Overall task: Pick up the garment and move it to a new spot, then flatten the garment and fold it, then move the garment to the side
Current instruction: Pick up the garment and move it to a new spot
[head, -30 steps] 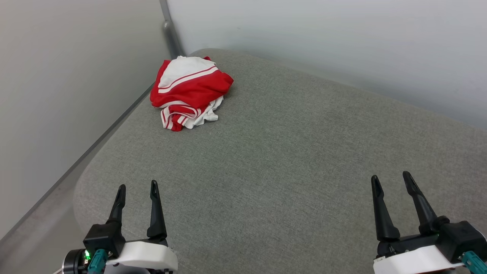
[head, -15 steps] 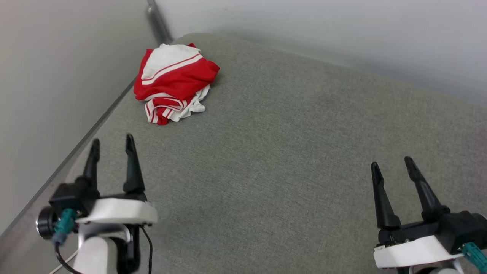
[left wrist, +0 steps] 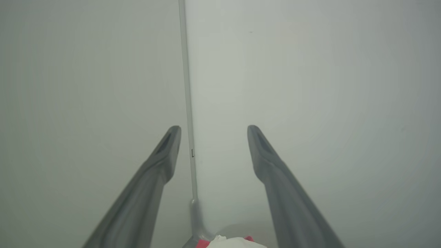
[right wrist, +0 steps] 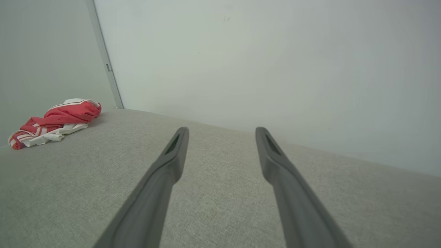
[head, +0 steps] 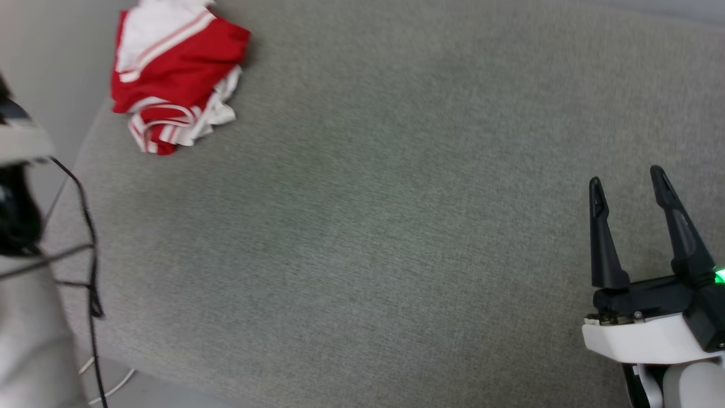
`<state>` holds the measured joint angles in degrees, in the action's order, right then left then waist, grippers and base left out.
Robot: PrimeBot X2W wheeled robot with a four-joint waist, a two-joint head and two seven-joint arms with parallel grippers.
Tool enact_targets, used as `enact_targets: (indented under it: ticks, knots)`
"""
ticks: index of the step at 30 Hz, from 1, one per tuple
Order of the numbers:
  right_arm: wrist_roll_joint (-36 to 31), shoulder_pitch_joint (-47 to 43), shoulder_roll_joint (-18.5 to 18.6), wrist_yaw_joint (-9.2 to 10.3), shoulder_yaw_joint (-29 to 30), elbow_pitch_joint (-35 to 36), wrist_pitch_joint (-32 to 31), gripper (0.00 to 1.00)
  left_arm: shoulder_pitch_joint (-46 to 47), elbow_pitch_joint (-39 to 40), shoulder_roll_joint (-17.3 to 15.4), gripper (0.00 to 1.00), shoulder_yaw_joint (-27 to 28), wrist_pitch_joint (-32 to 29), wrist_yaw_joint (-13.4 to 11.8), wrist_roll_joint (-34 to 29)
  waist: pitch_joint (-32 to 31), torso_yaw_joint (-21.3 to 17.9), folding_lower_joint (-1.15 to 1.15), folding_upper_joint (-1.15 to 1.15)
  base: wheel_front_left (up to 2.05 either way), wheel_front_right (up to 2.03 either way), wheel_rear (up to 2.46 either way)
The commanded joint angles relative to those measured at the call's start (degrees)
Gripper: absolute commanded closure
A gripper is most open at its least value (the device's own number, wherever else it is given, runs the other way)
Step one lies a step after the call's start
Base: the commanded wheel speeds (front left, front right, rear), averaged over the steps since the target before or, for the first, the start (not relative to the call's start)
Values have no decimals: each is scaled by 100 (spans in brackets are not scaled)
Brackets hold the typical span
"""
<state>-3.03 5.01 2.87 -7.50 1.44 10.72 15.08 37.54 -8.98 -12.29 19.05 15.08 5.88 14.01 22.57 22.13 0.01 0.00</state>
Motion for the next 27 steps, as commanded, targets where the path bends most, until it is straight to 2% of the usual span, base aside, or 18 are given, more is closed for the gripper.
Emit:
enact_targets:
  ticks: [1,6,10,14,19,22,27]
  knots:
    - [-50,113,-1,2,23,76,13,0,270,-119,-184,0,63,15,45,52,404,-212,-1,0,0,0,0]
    - [-168,229,0,2,58,352,14,0,998,-919,-900,0,-49,8,138,266,728,-354,-1,0,0,0,0]
    - [-234,297,17,2,67,546,13,0,1464,-1570,-1436,0,-468,-438,150,638,954,-418,-1,0,0,0,0]
    - [-298,327,69,2,104,675,13,0,1822,-1971,-1986,0,-1169,-1249,148,1232,1153,-459,-1,0,0,0,0]
    - [-340,363,159,2,166,741,13,0,2012,-2308,-2516,0,-2161,-2527,150,2046,1389,-506,-1,0,0,0,0]
    - [-359,376,212,2,191,768,13,0,2062,-2368,-2745,0,-2740,-3332,150,2590,1506,-542,-1,0,0,0,0]
    - [-403,452,297,2,220,846,14,0,2155,-2541,-3055,0,-3375,-4564,151,3496,1709,-614,-1,0,0,0,0]
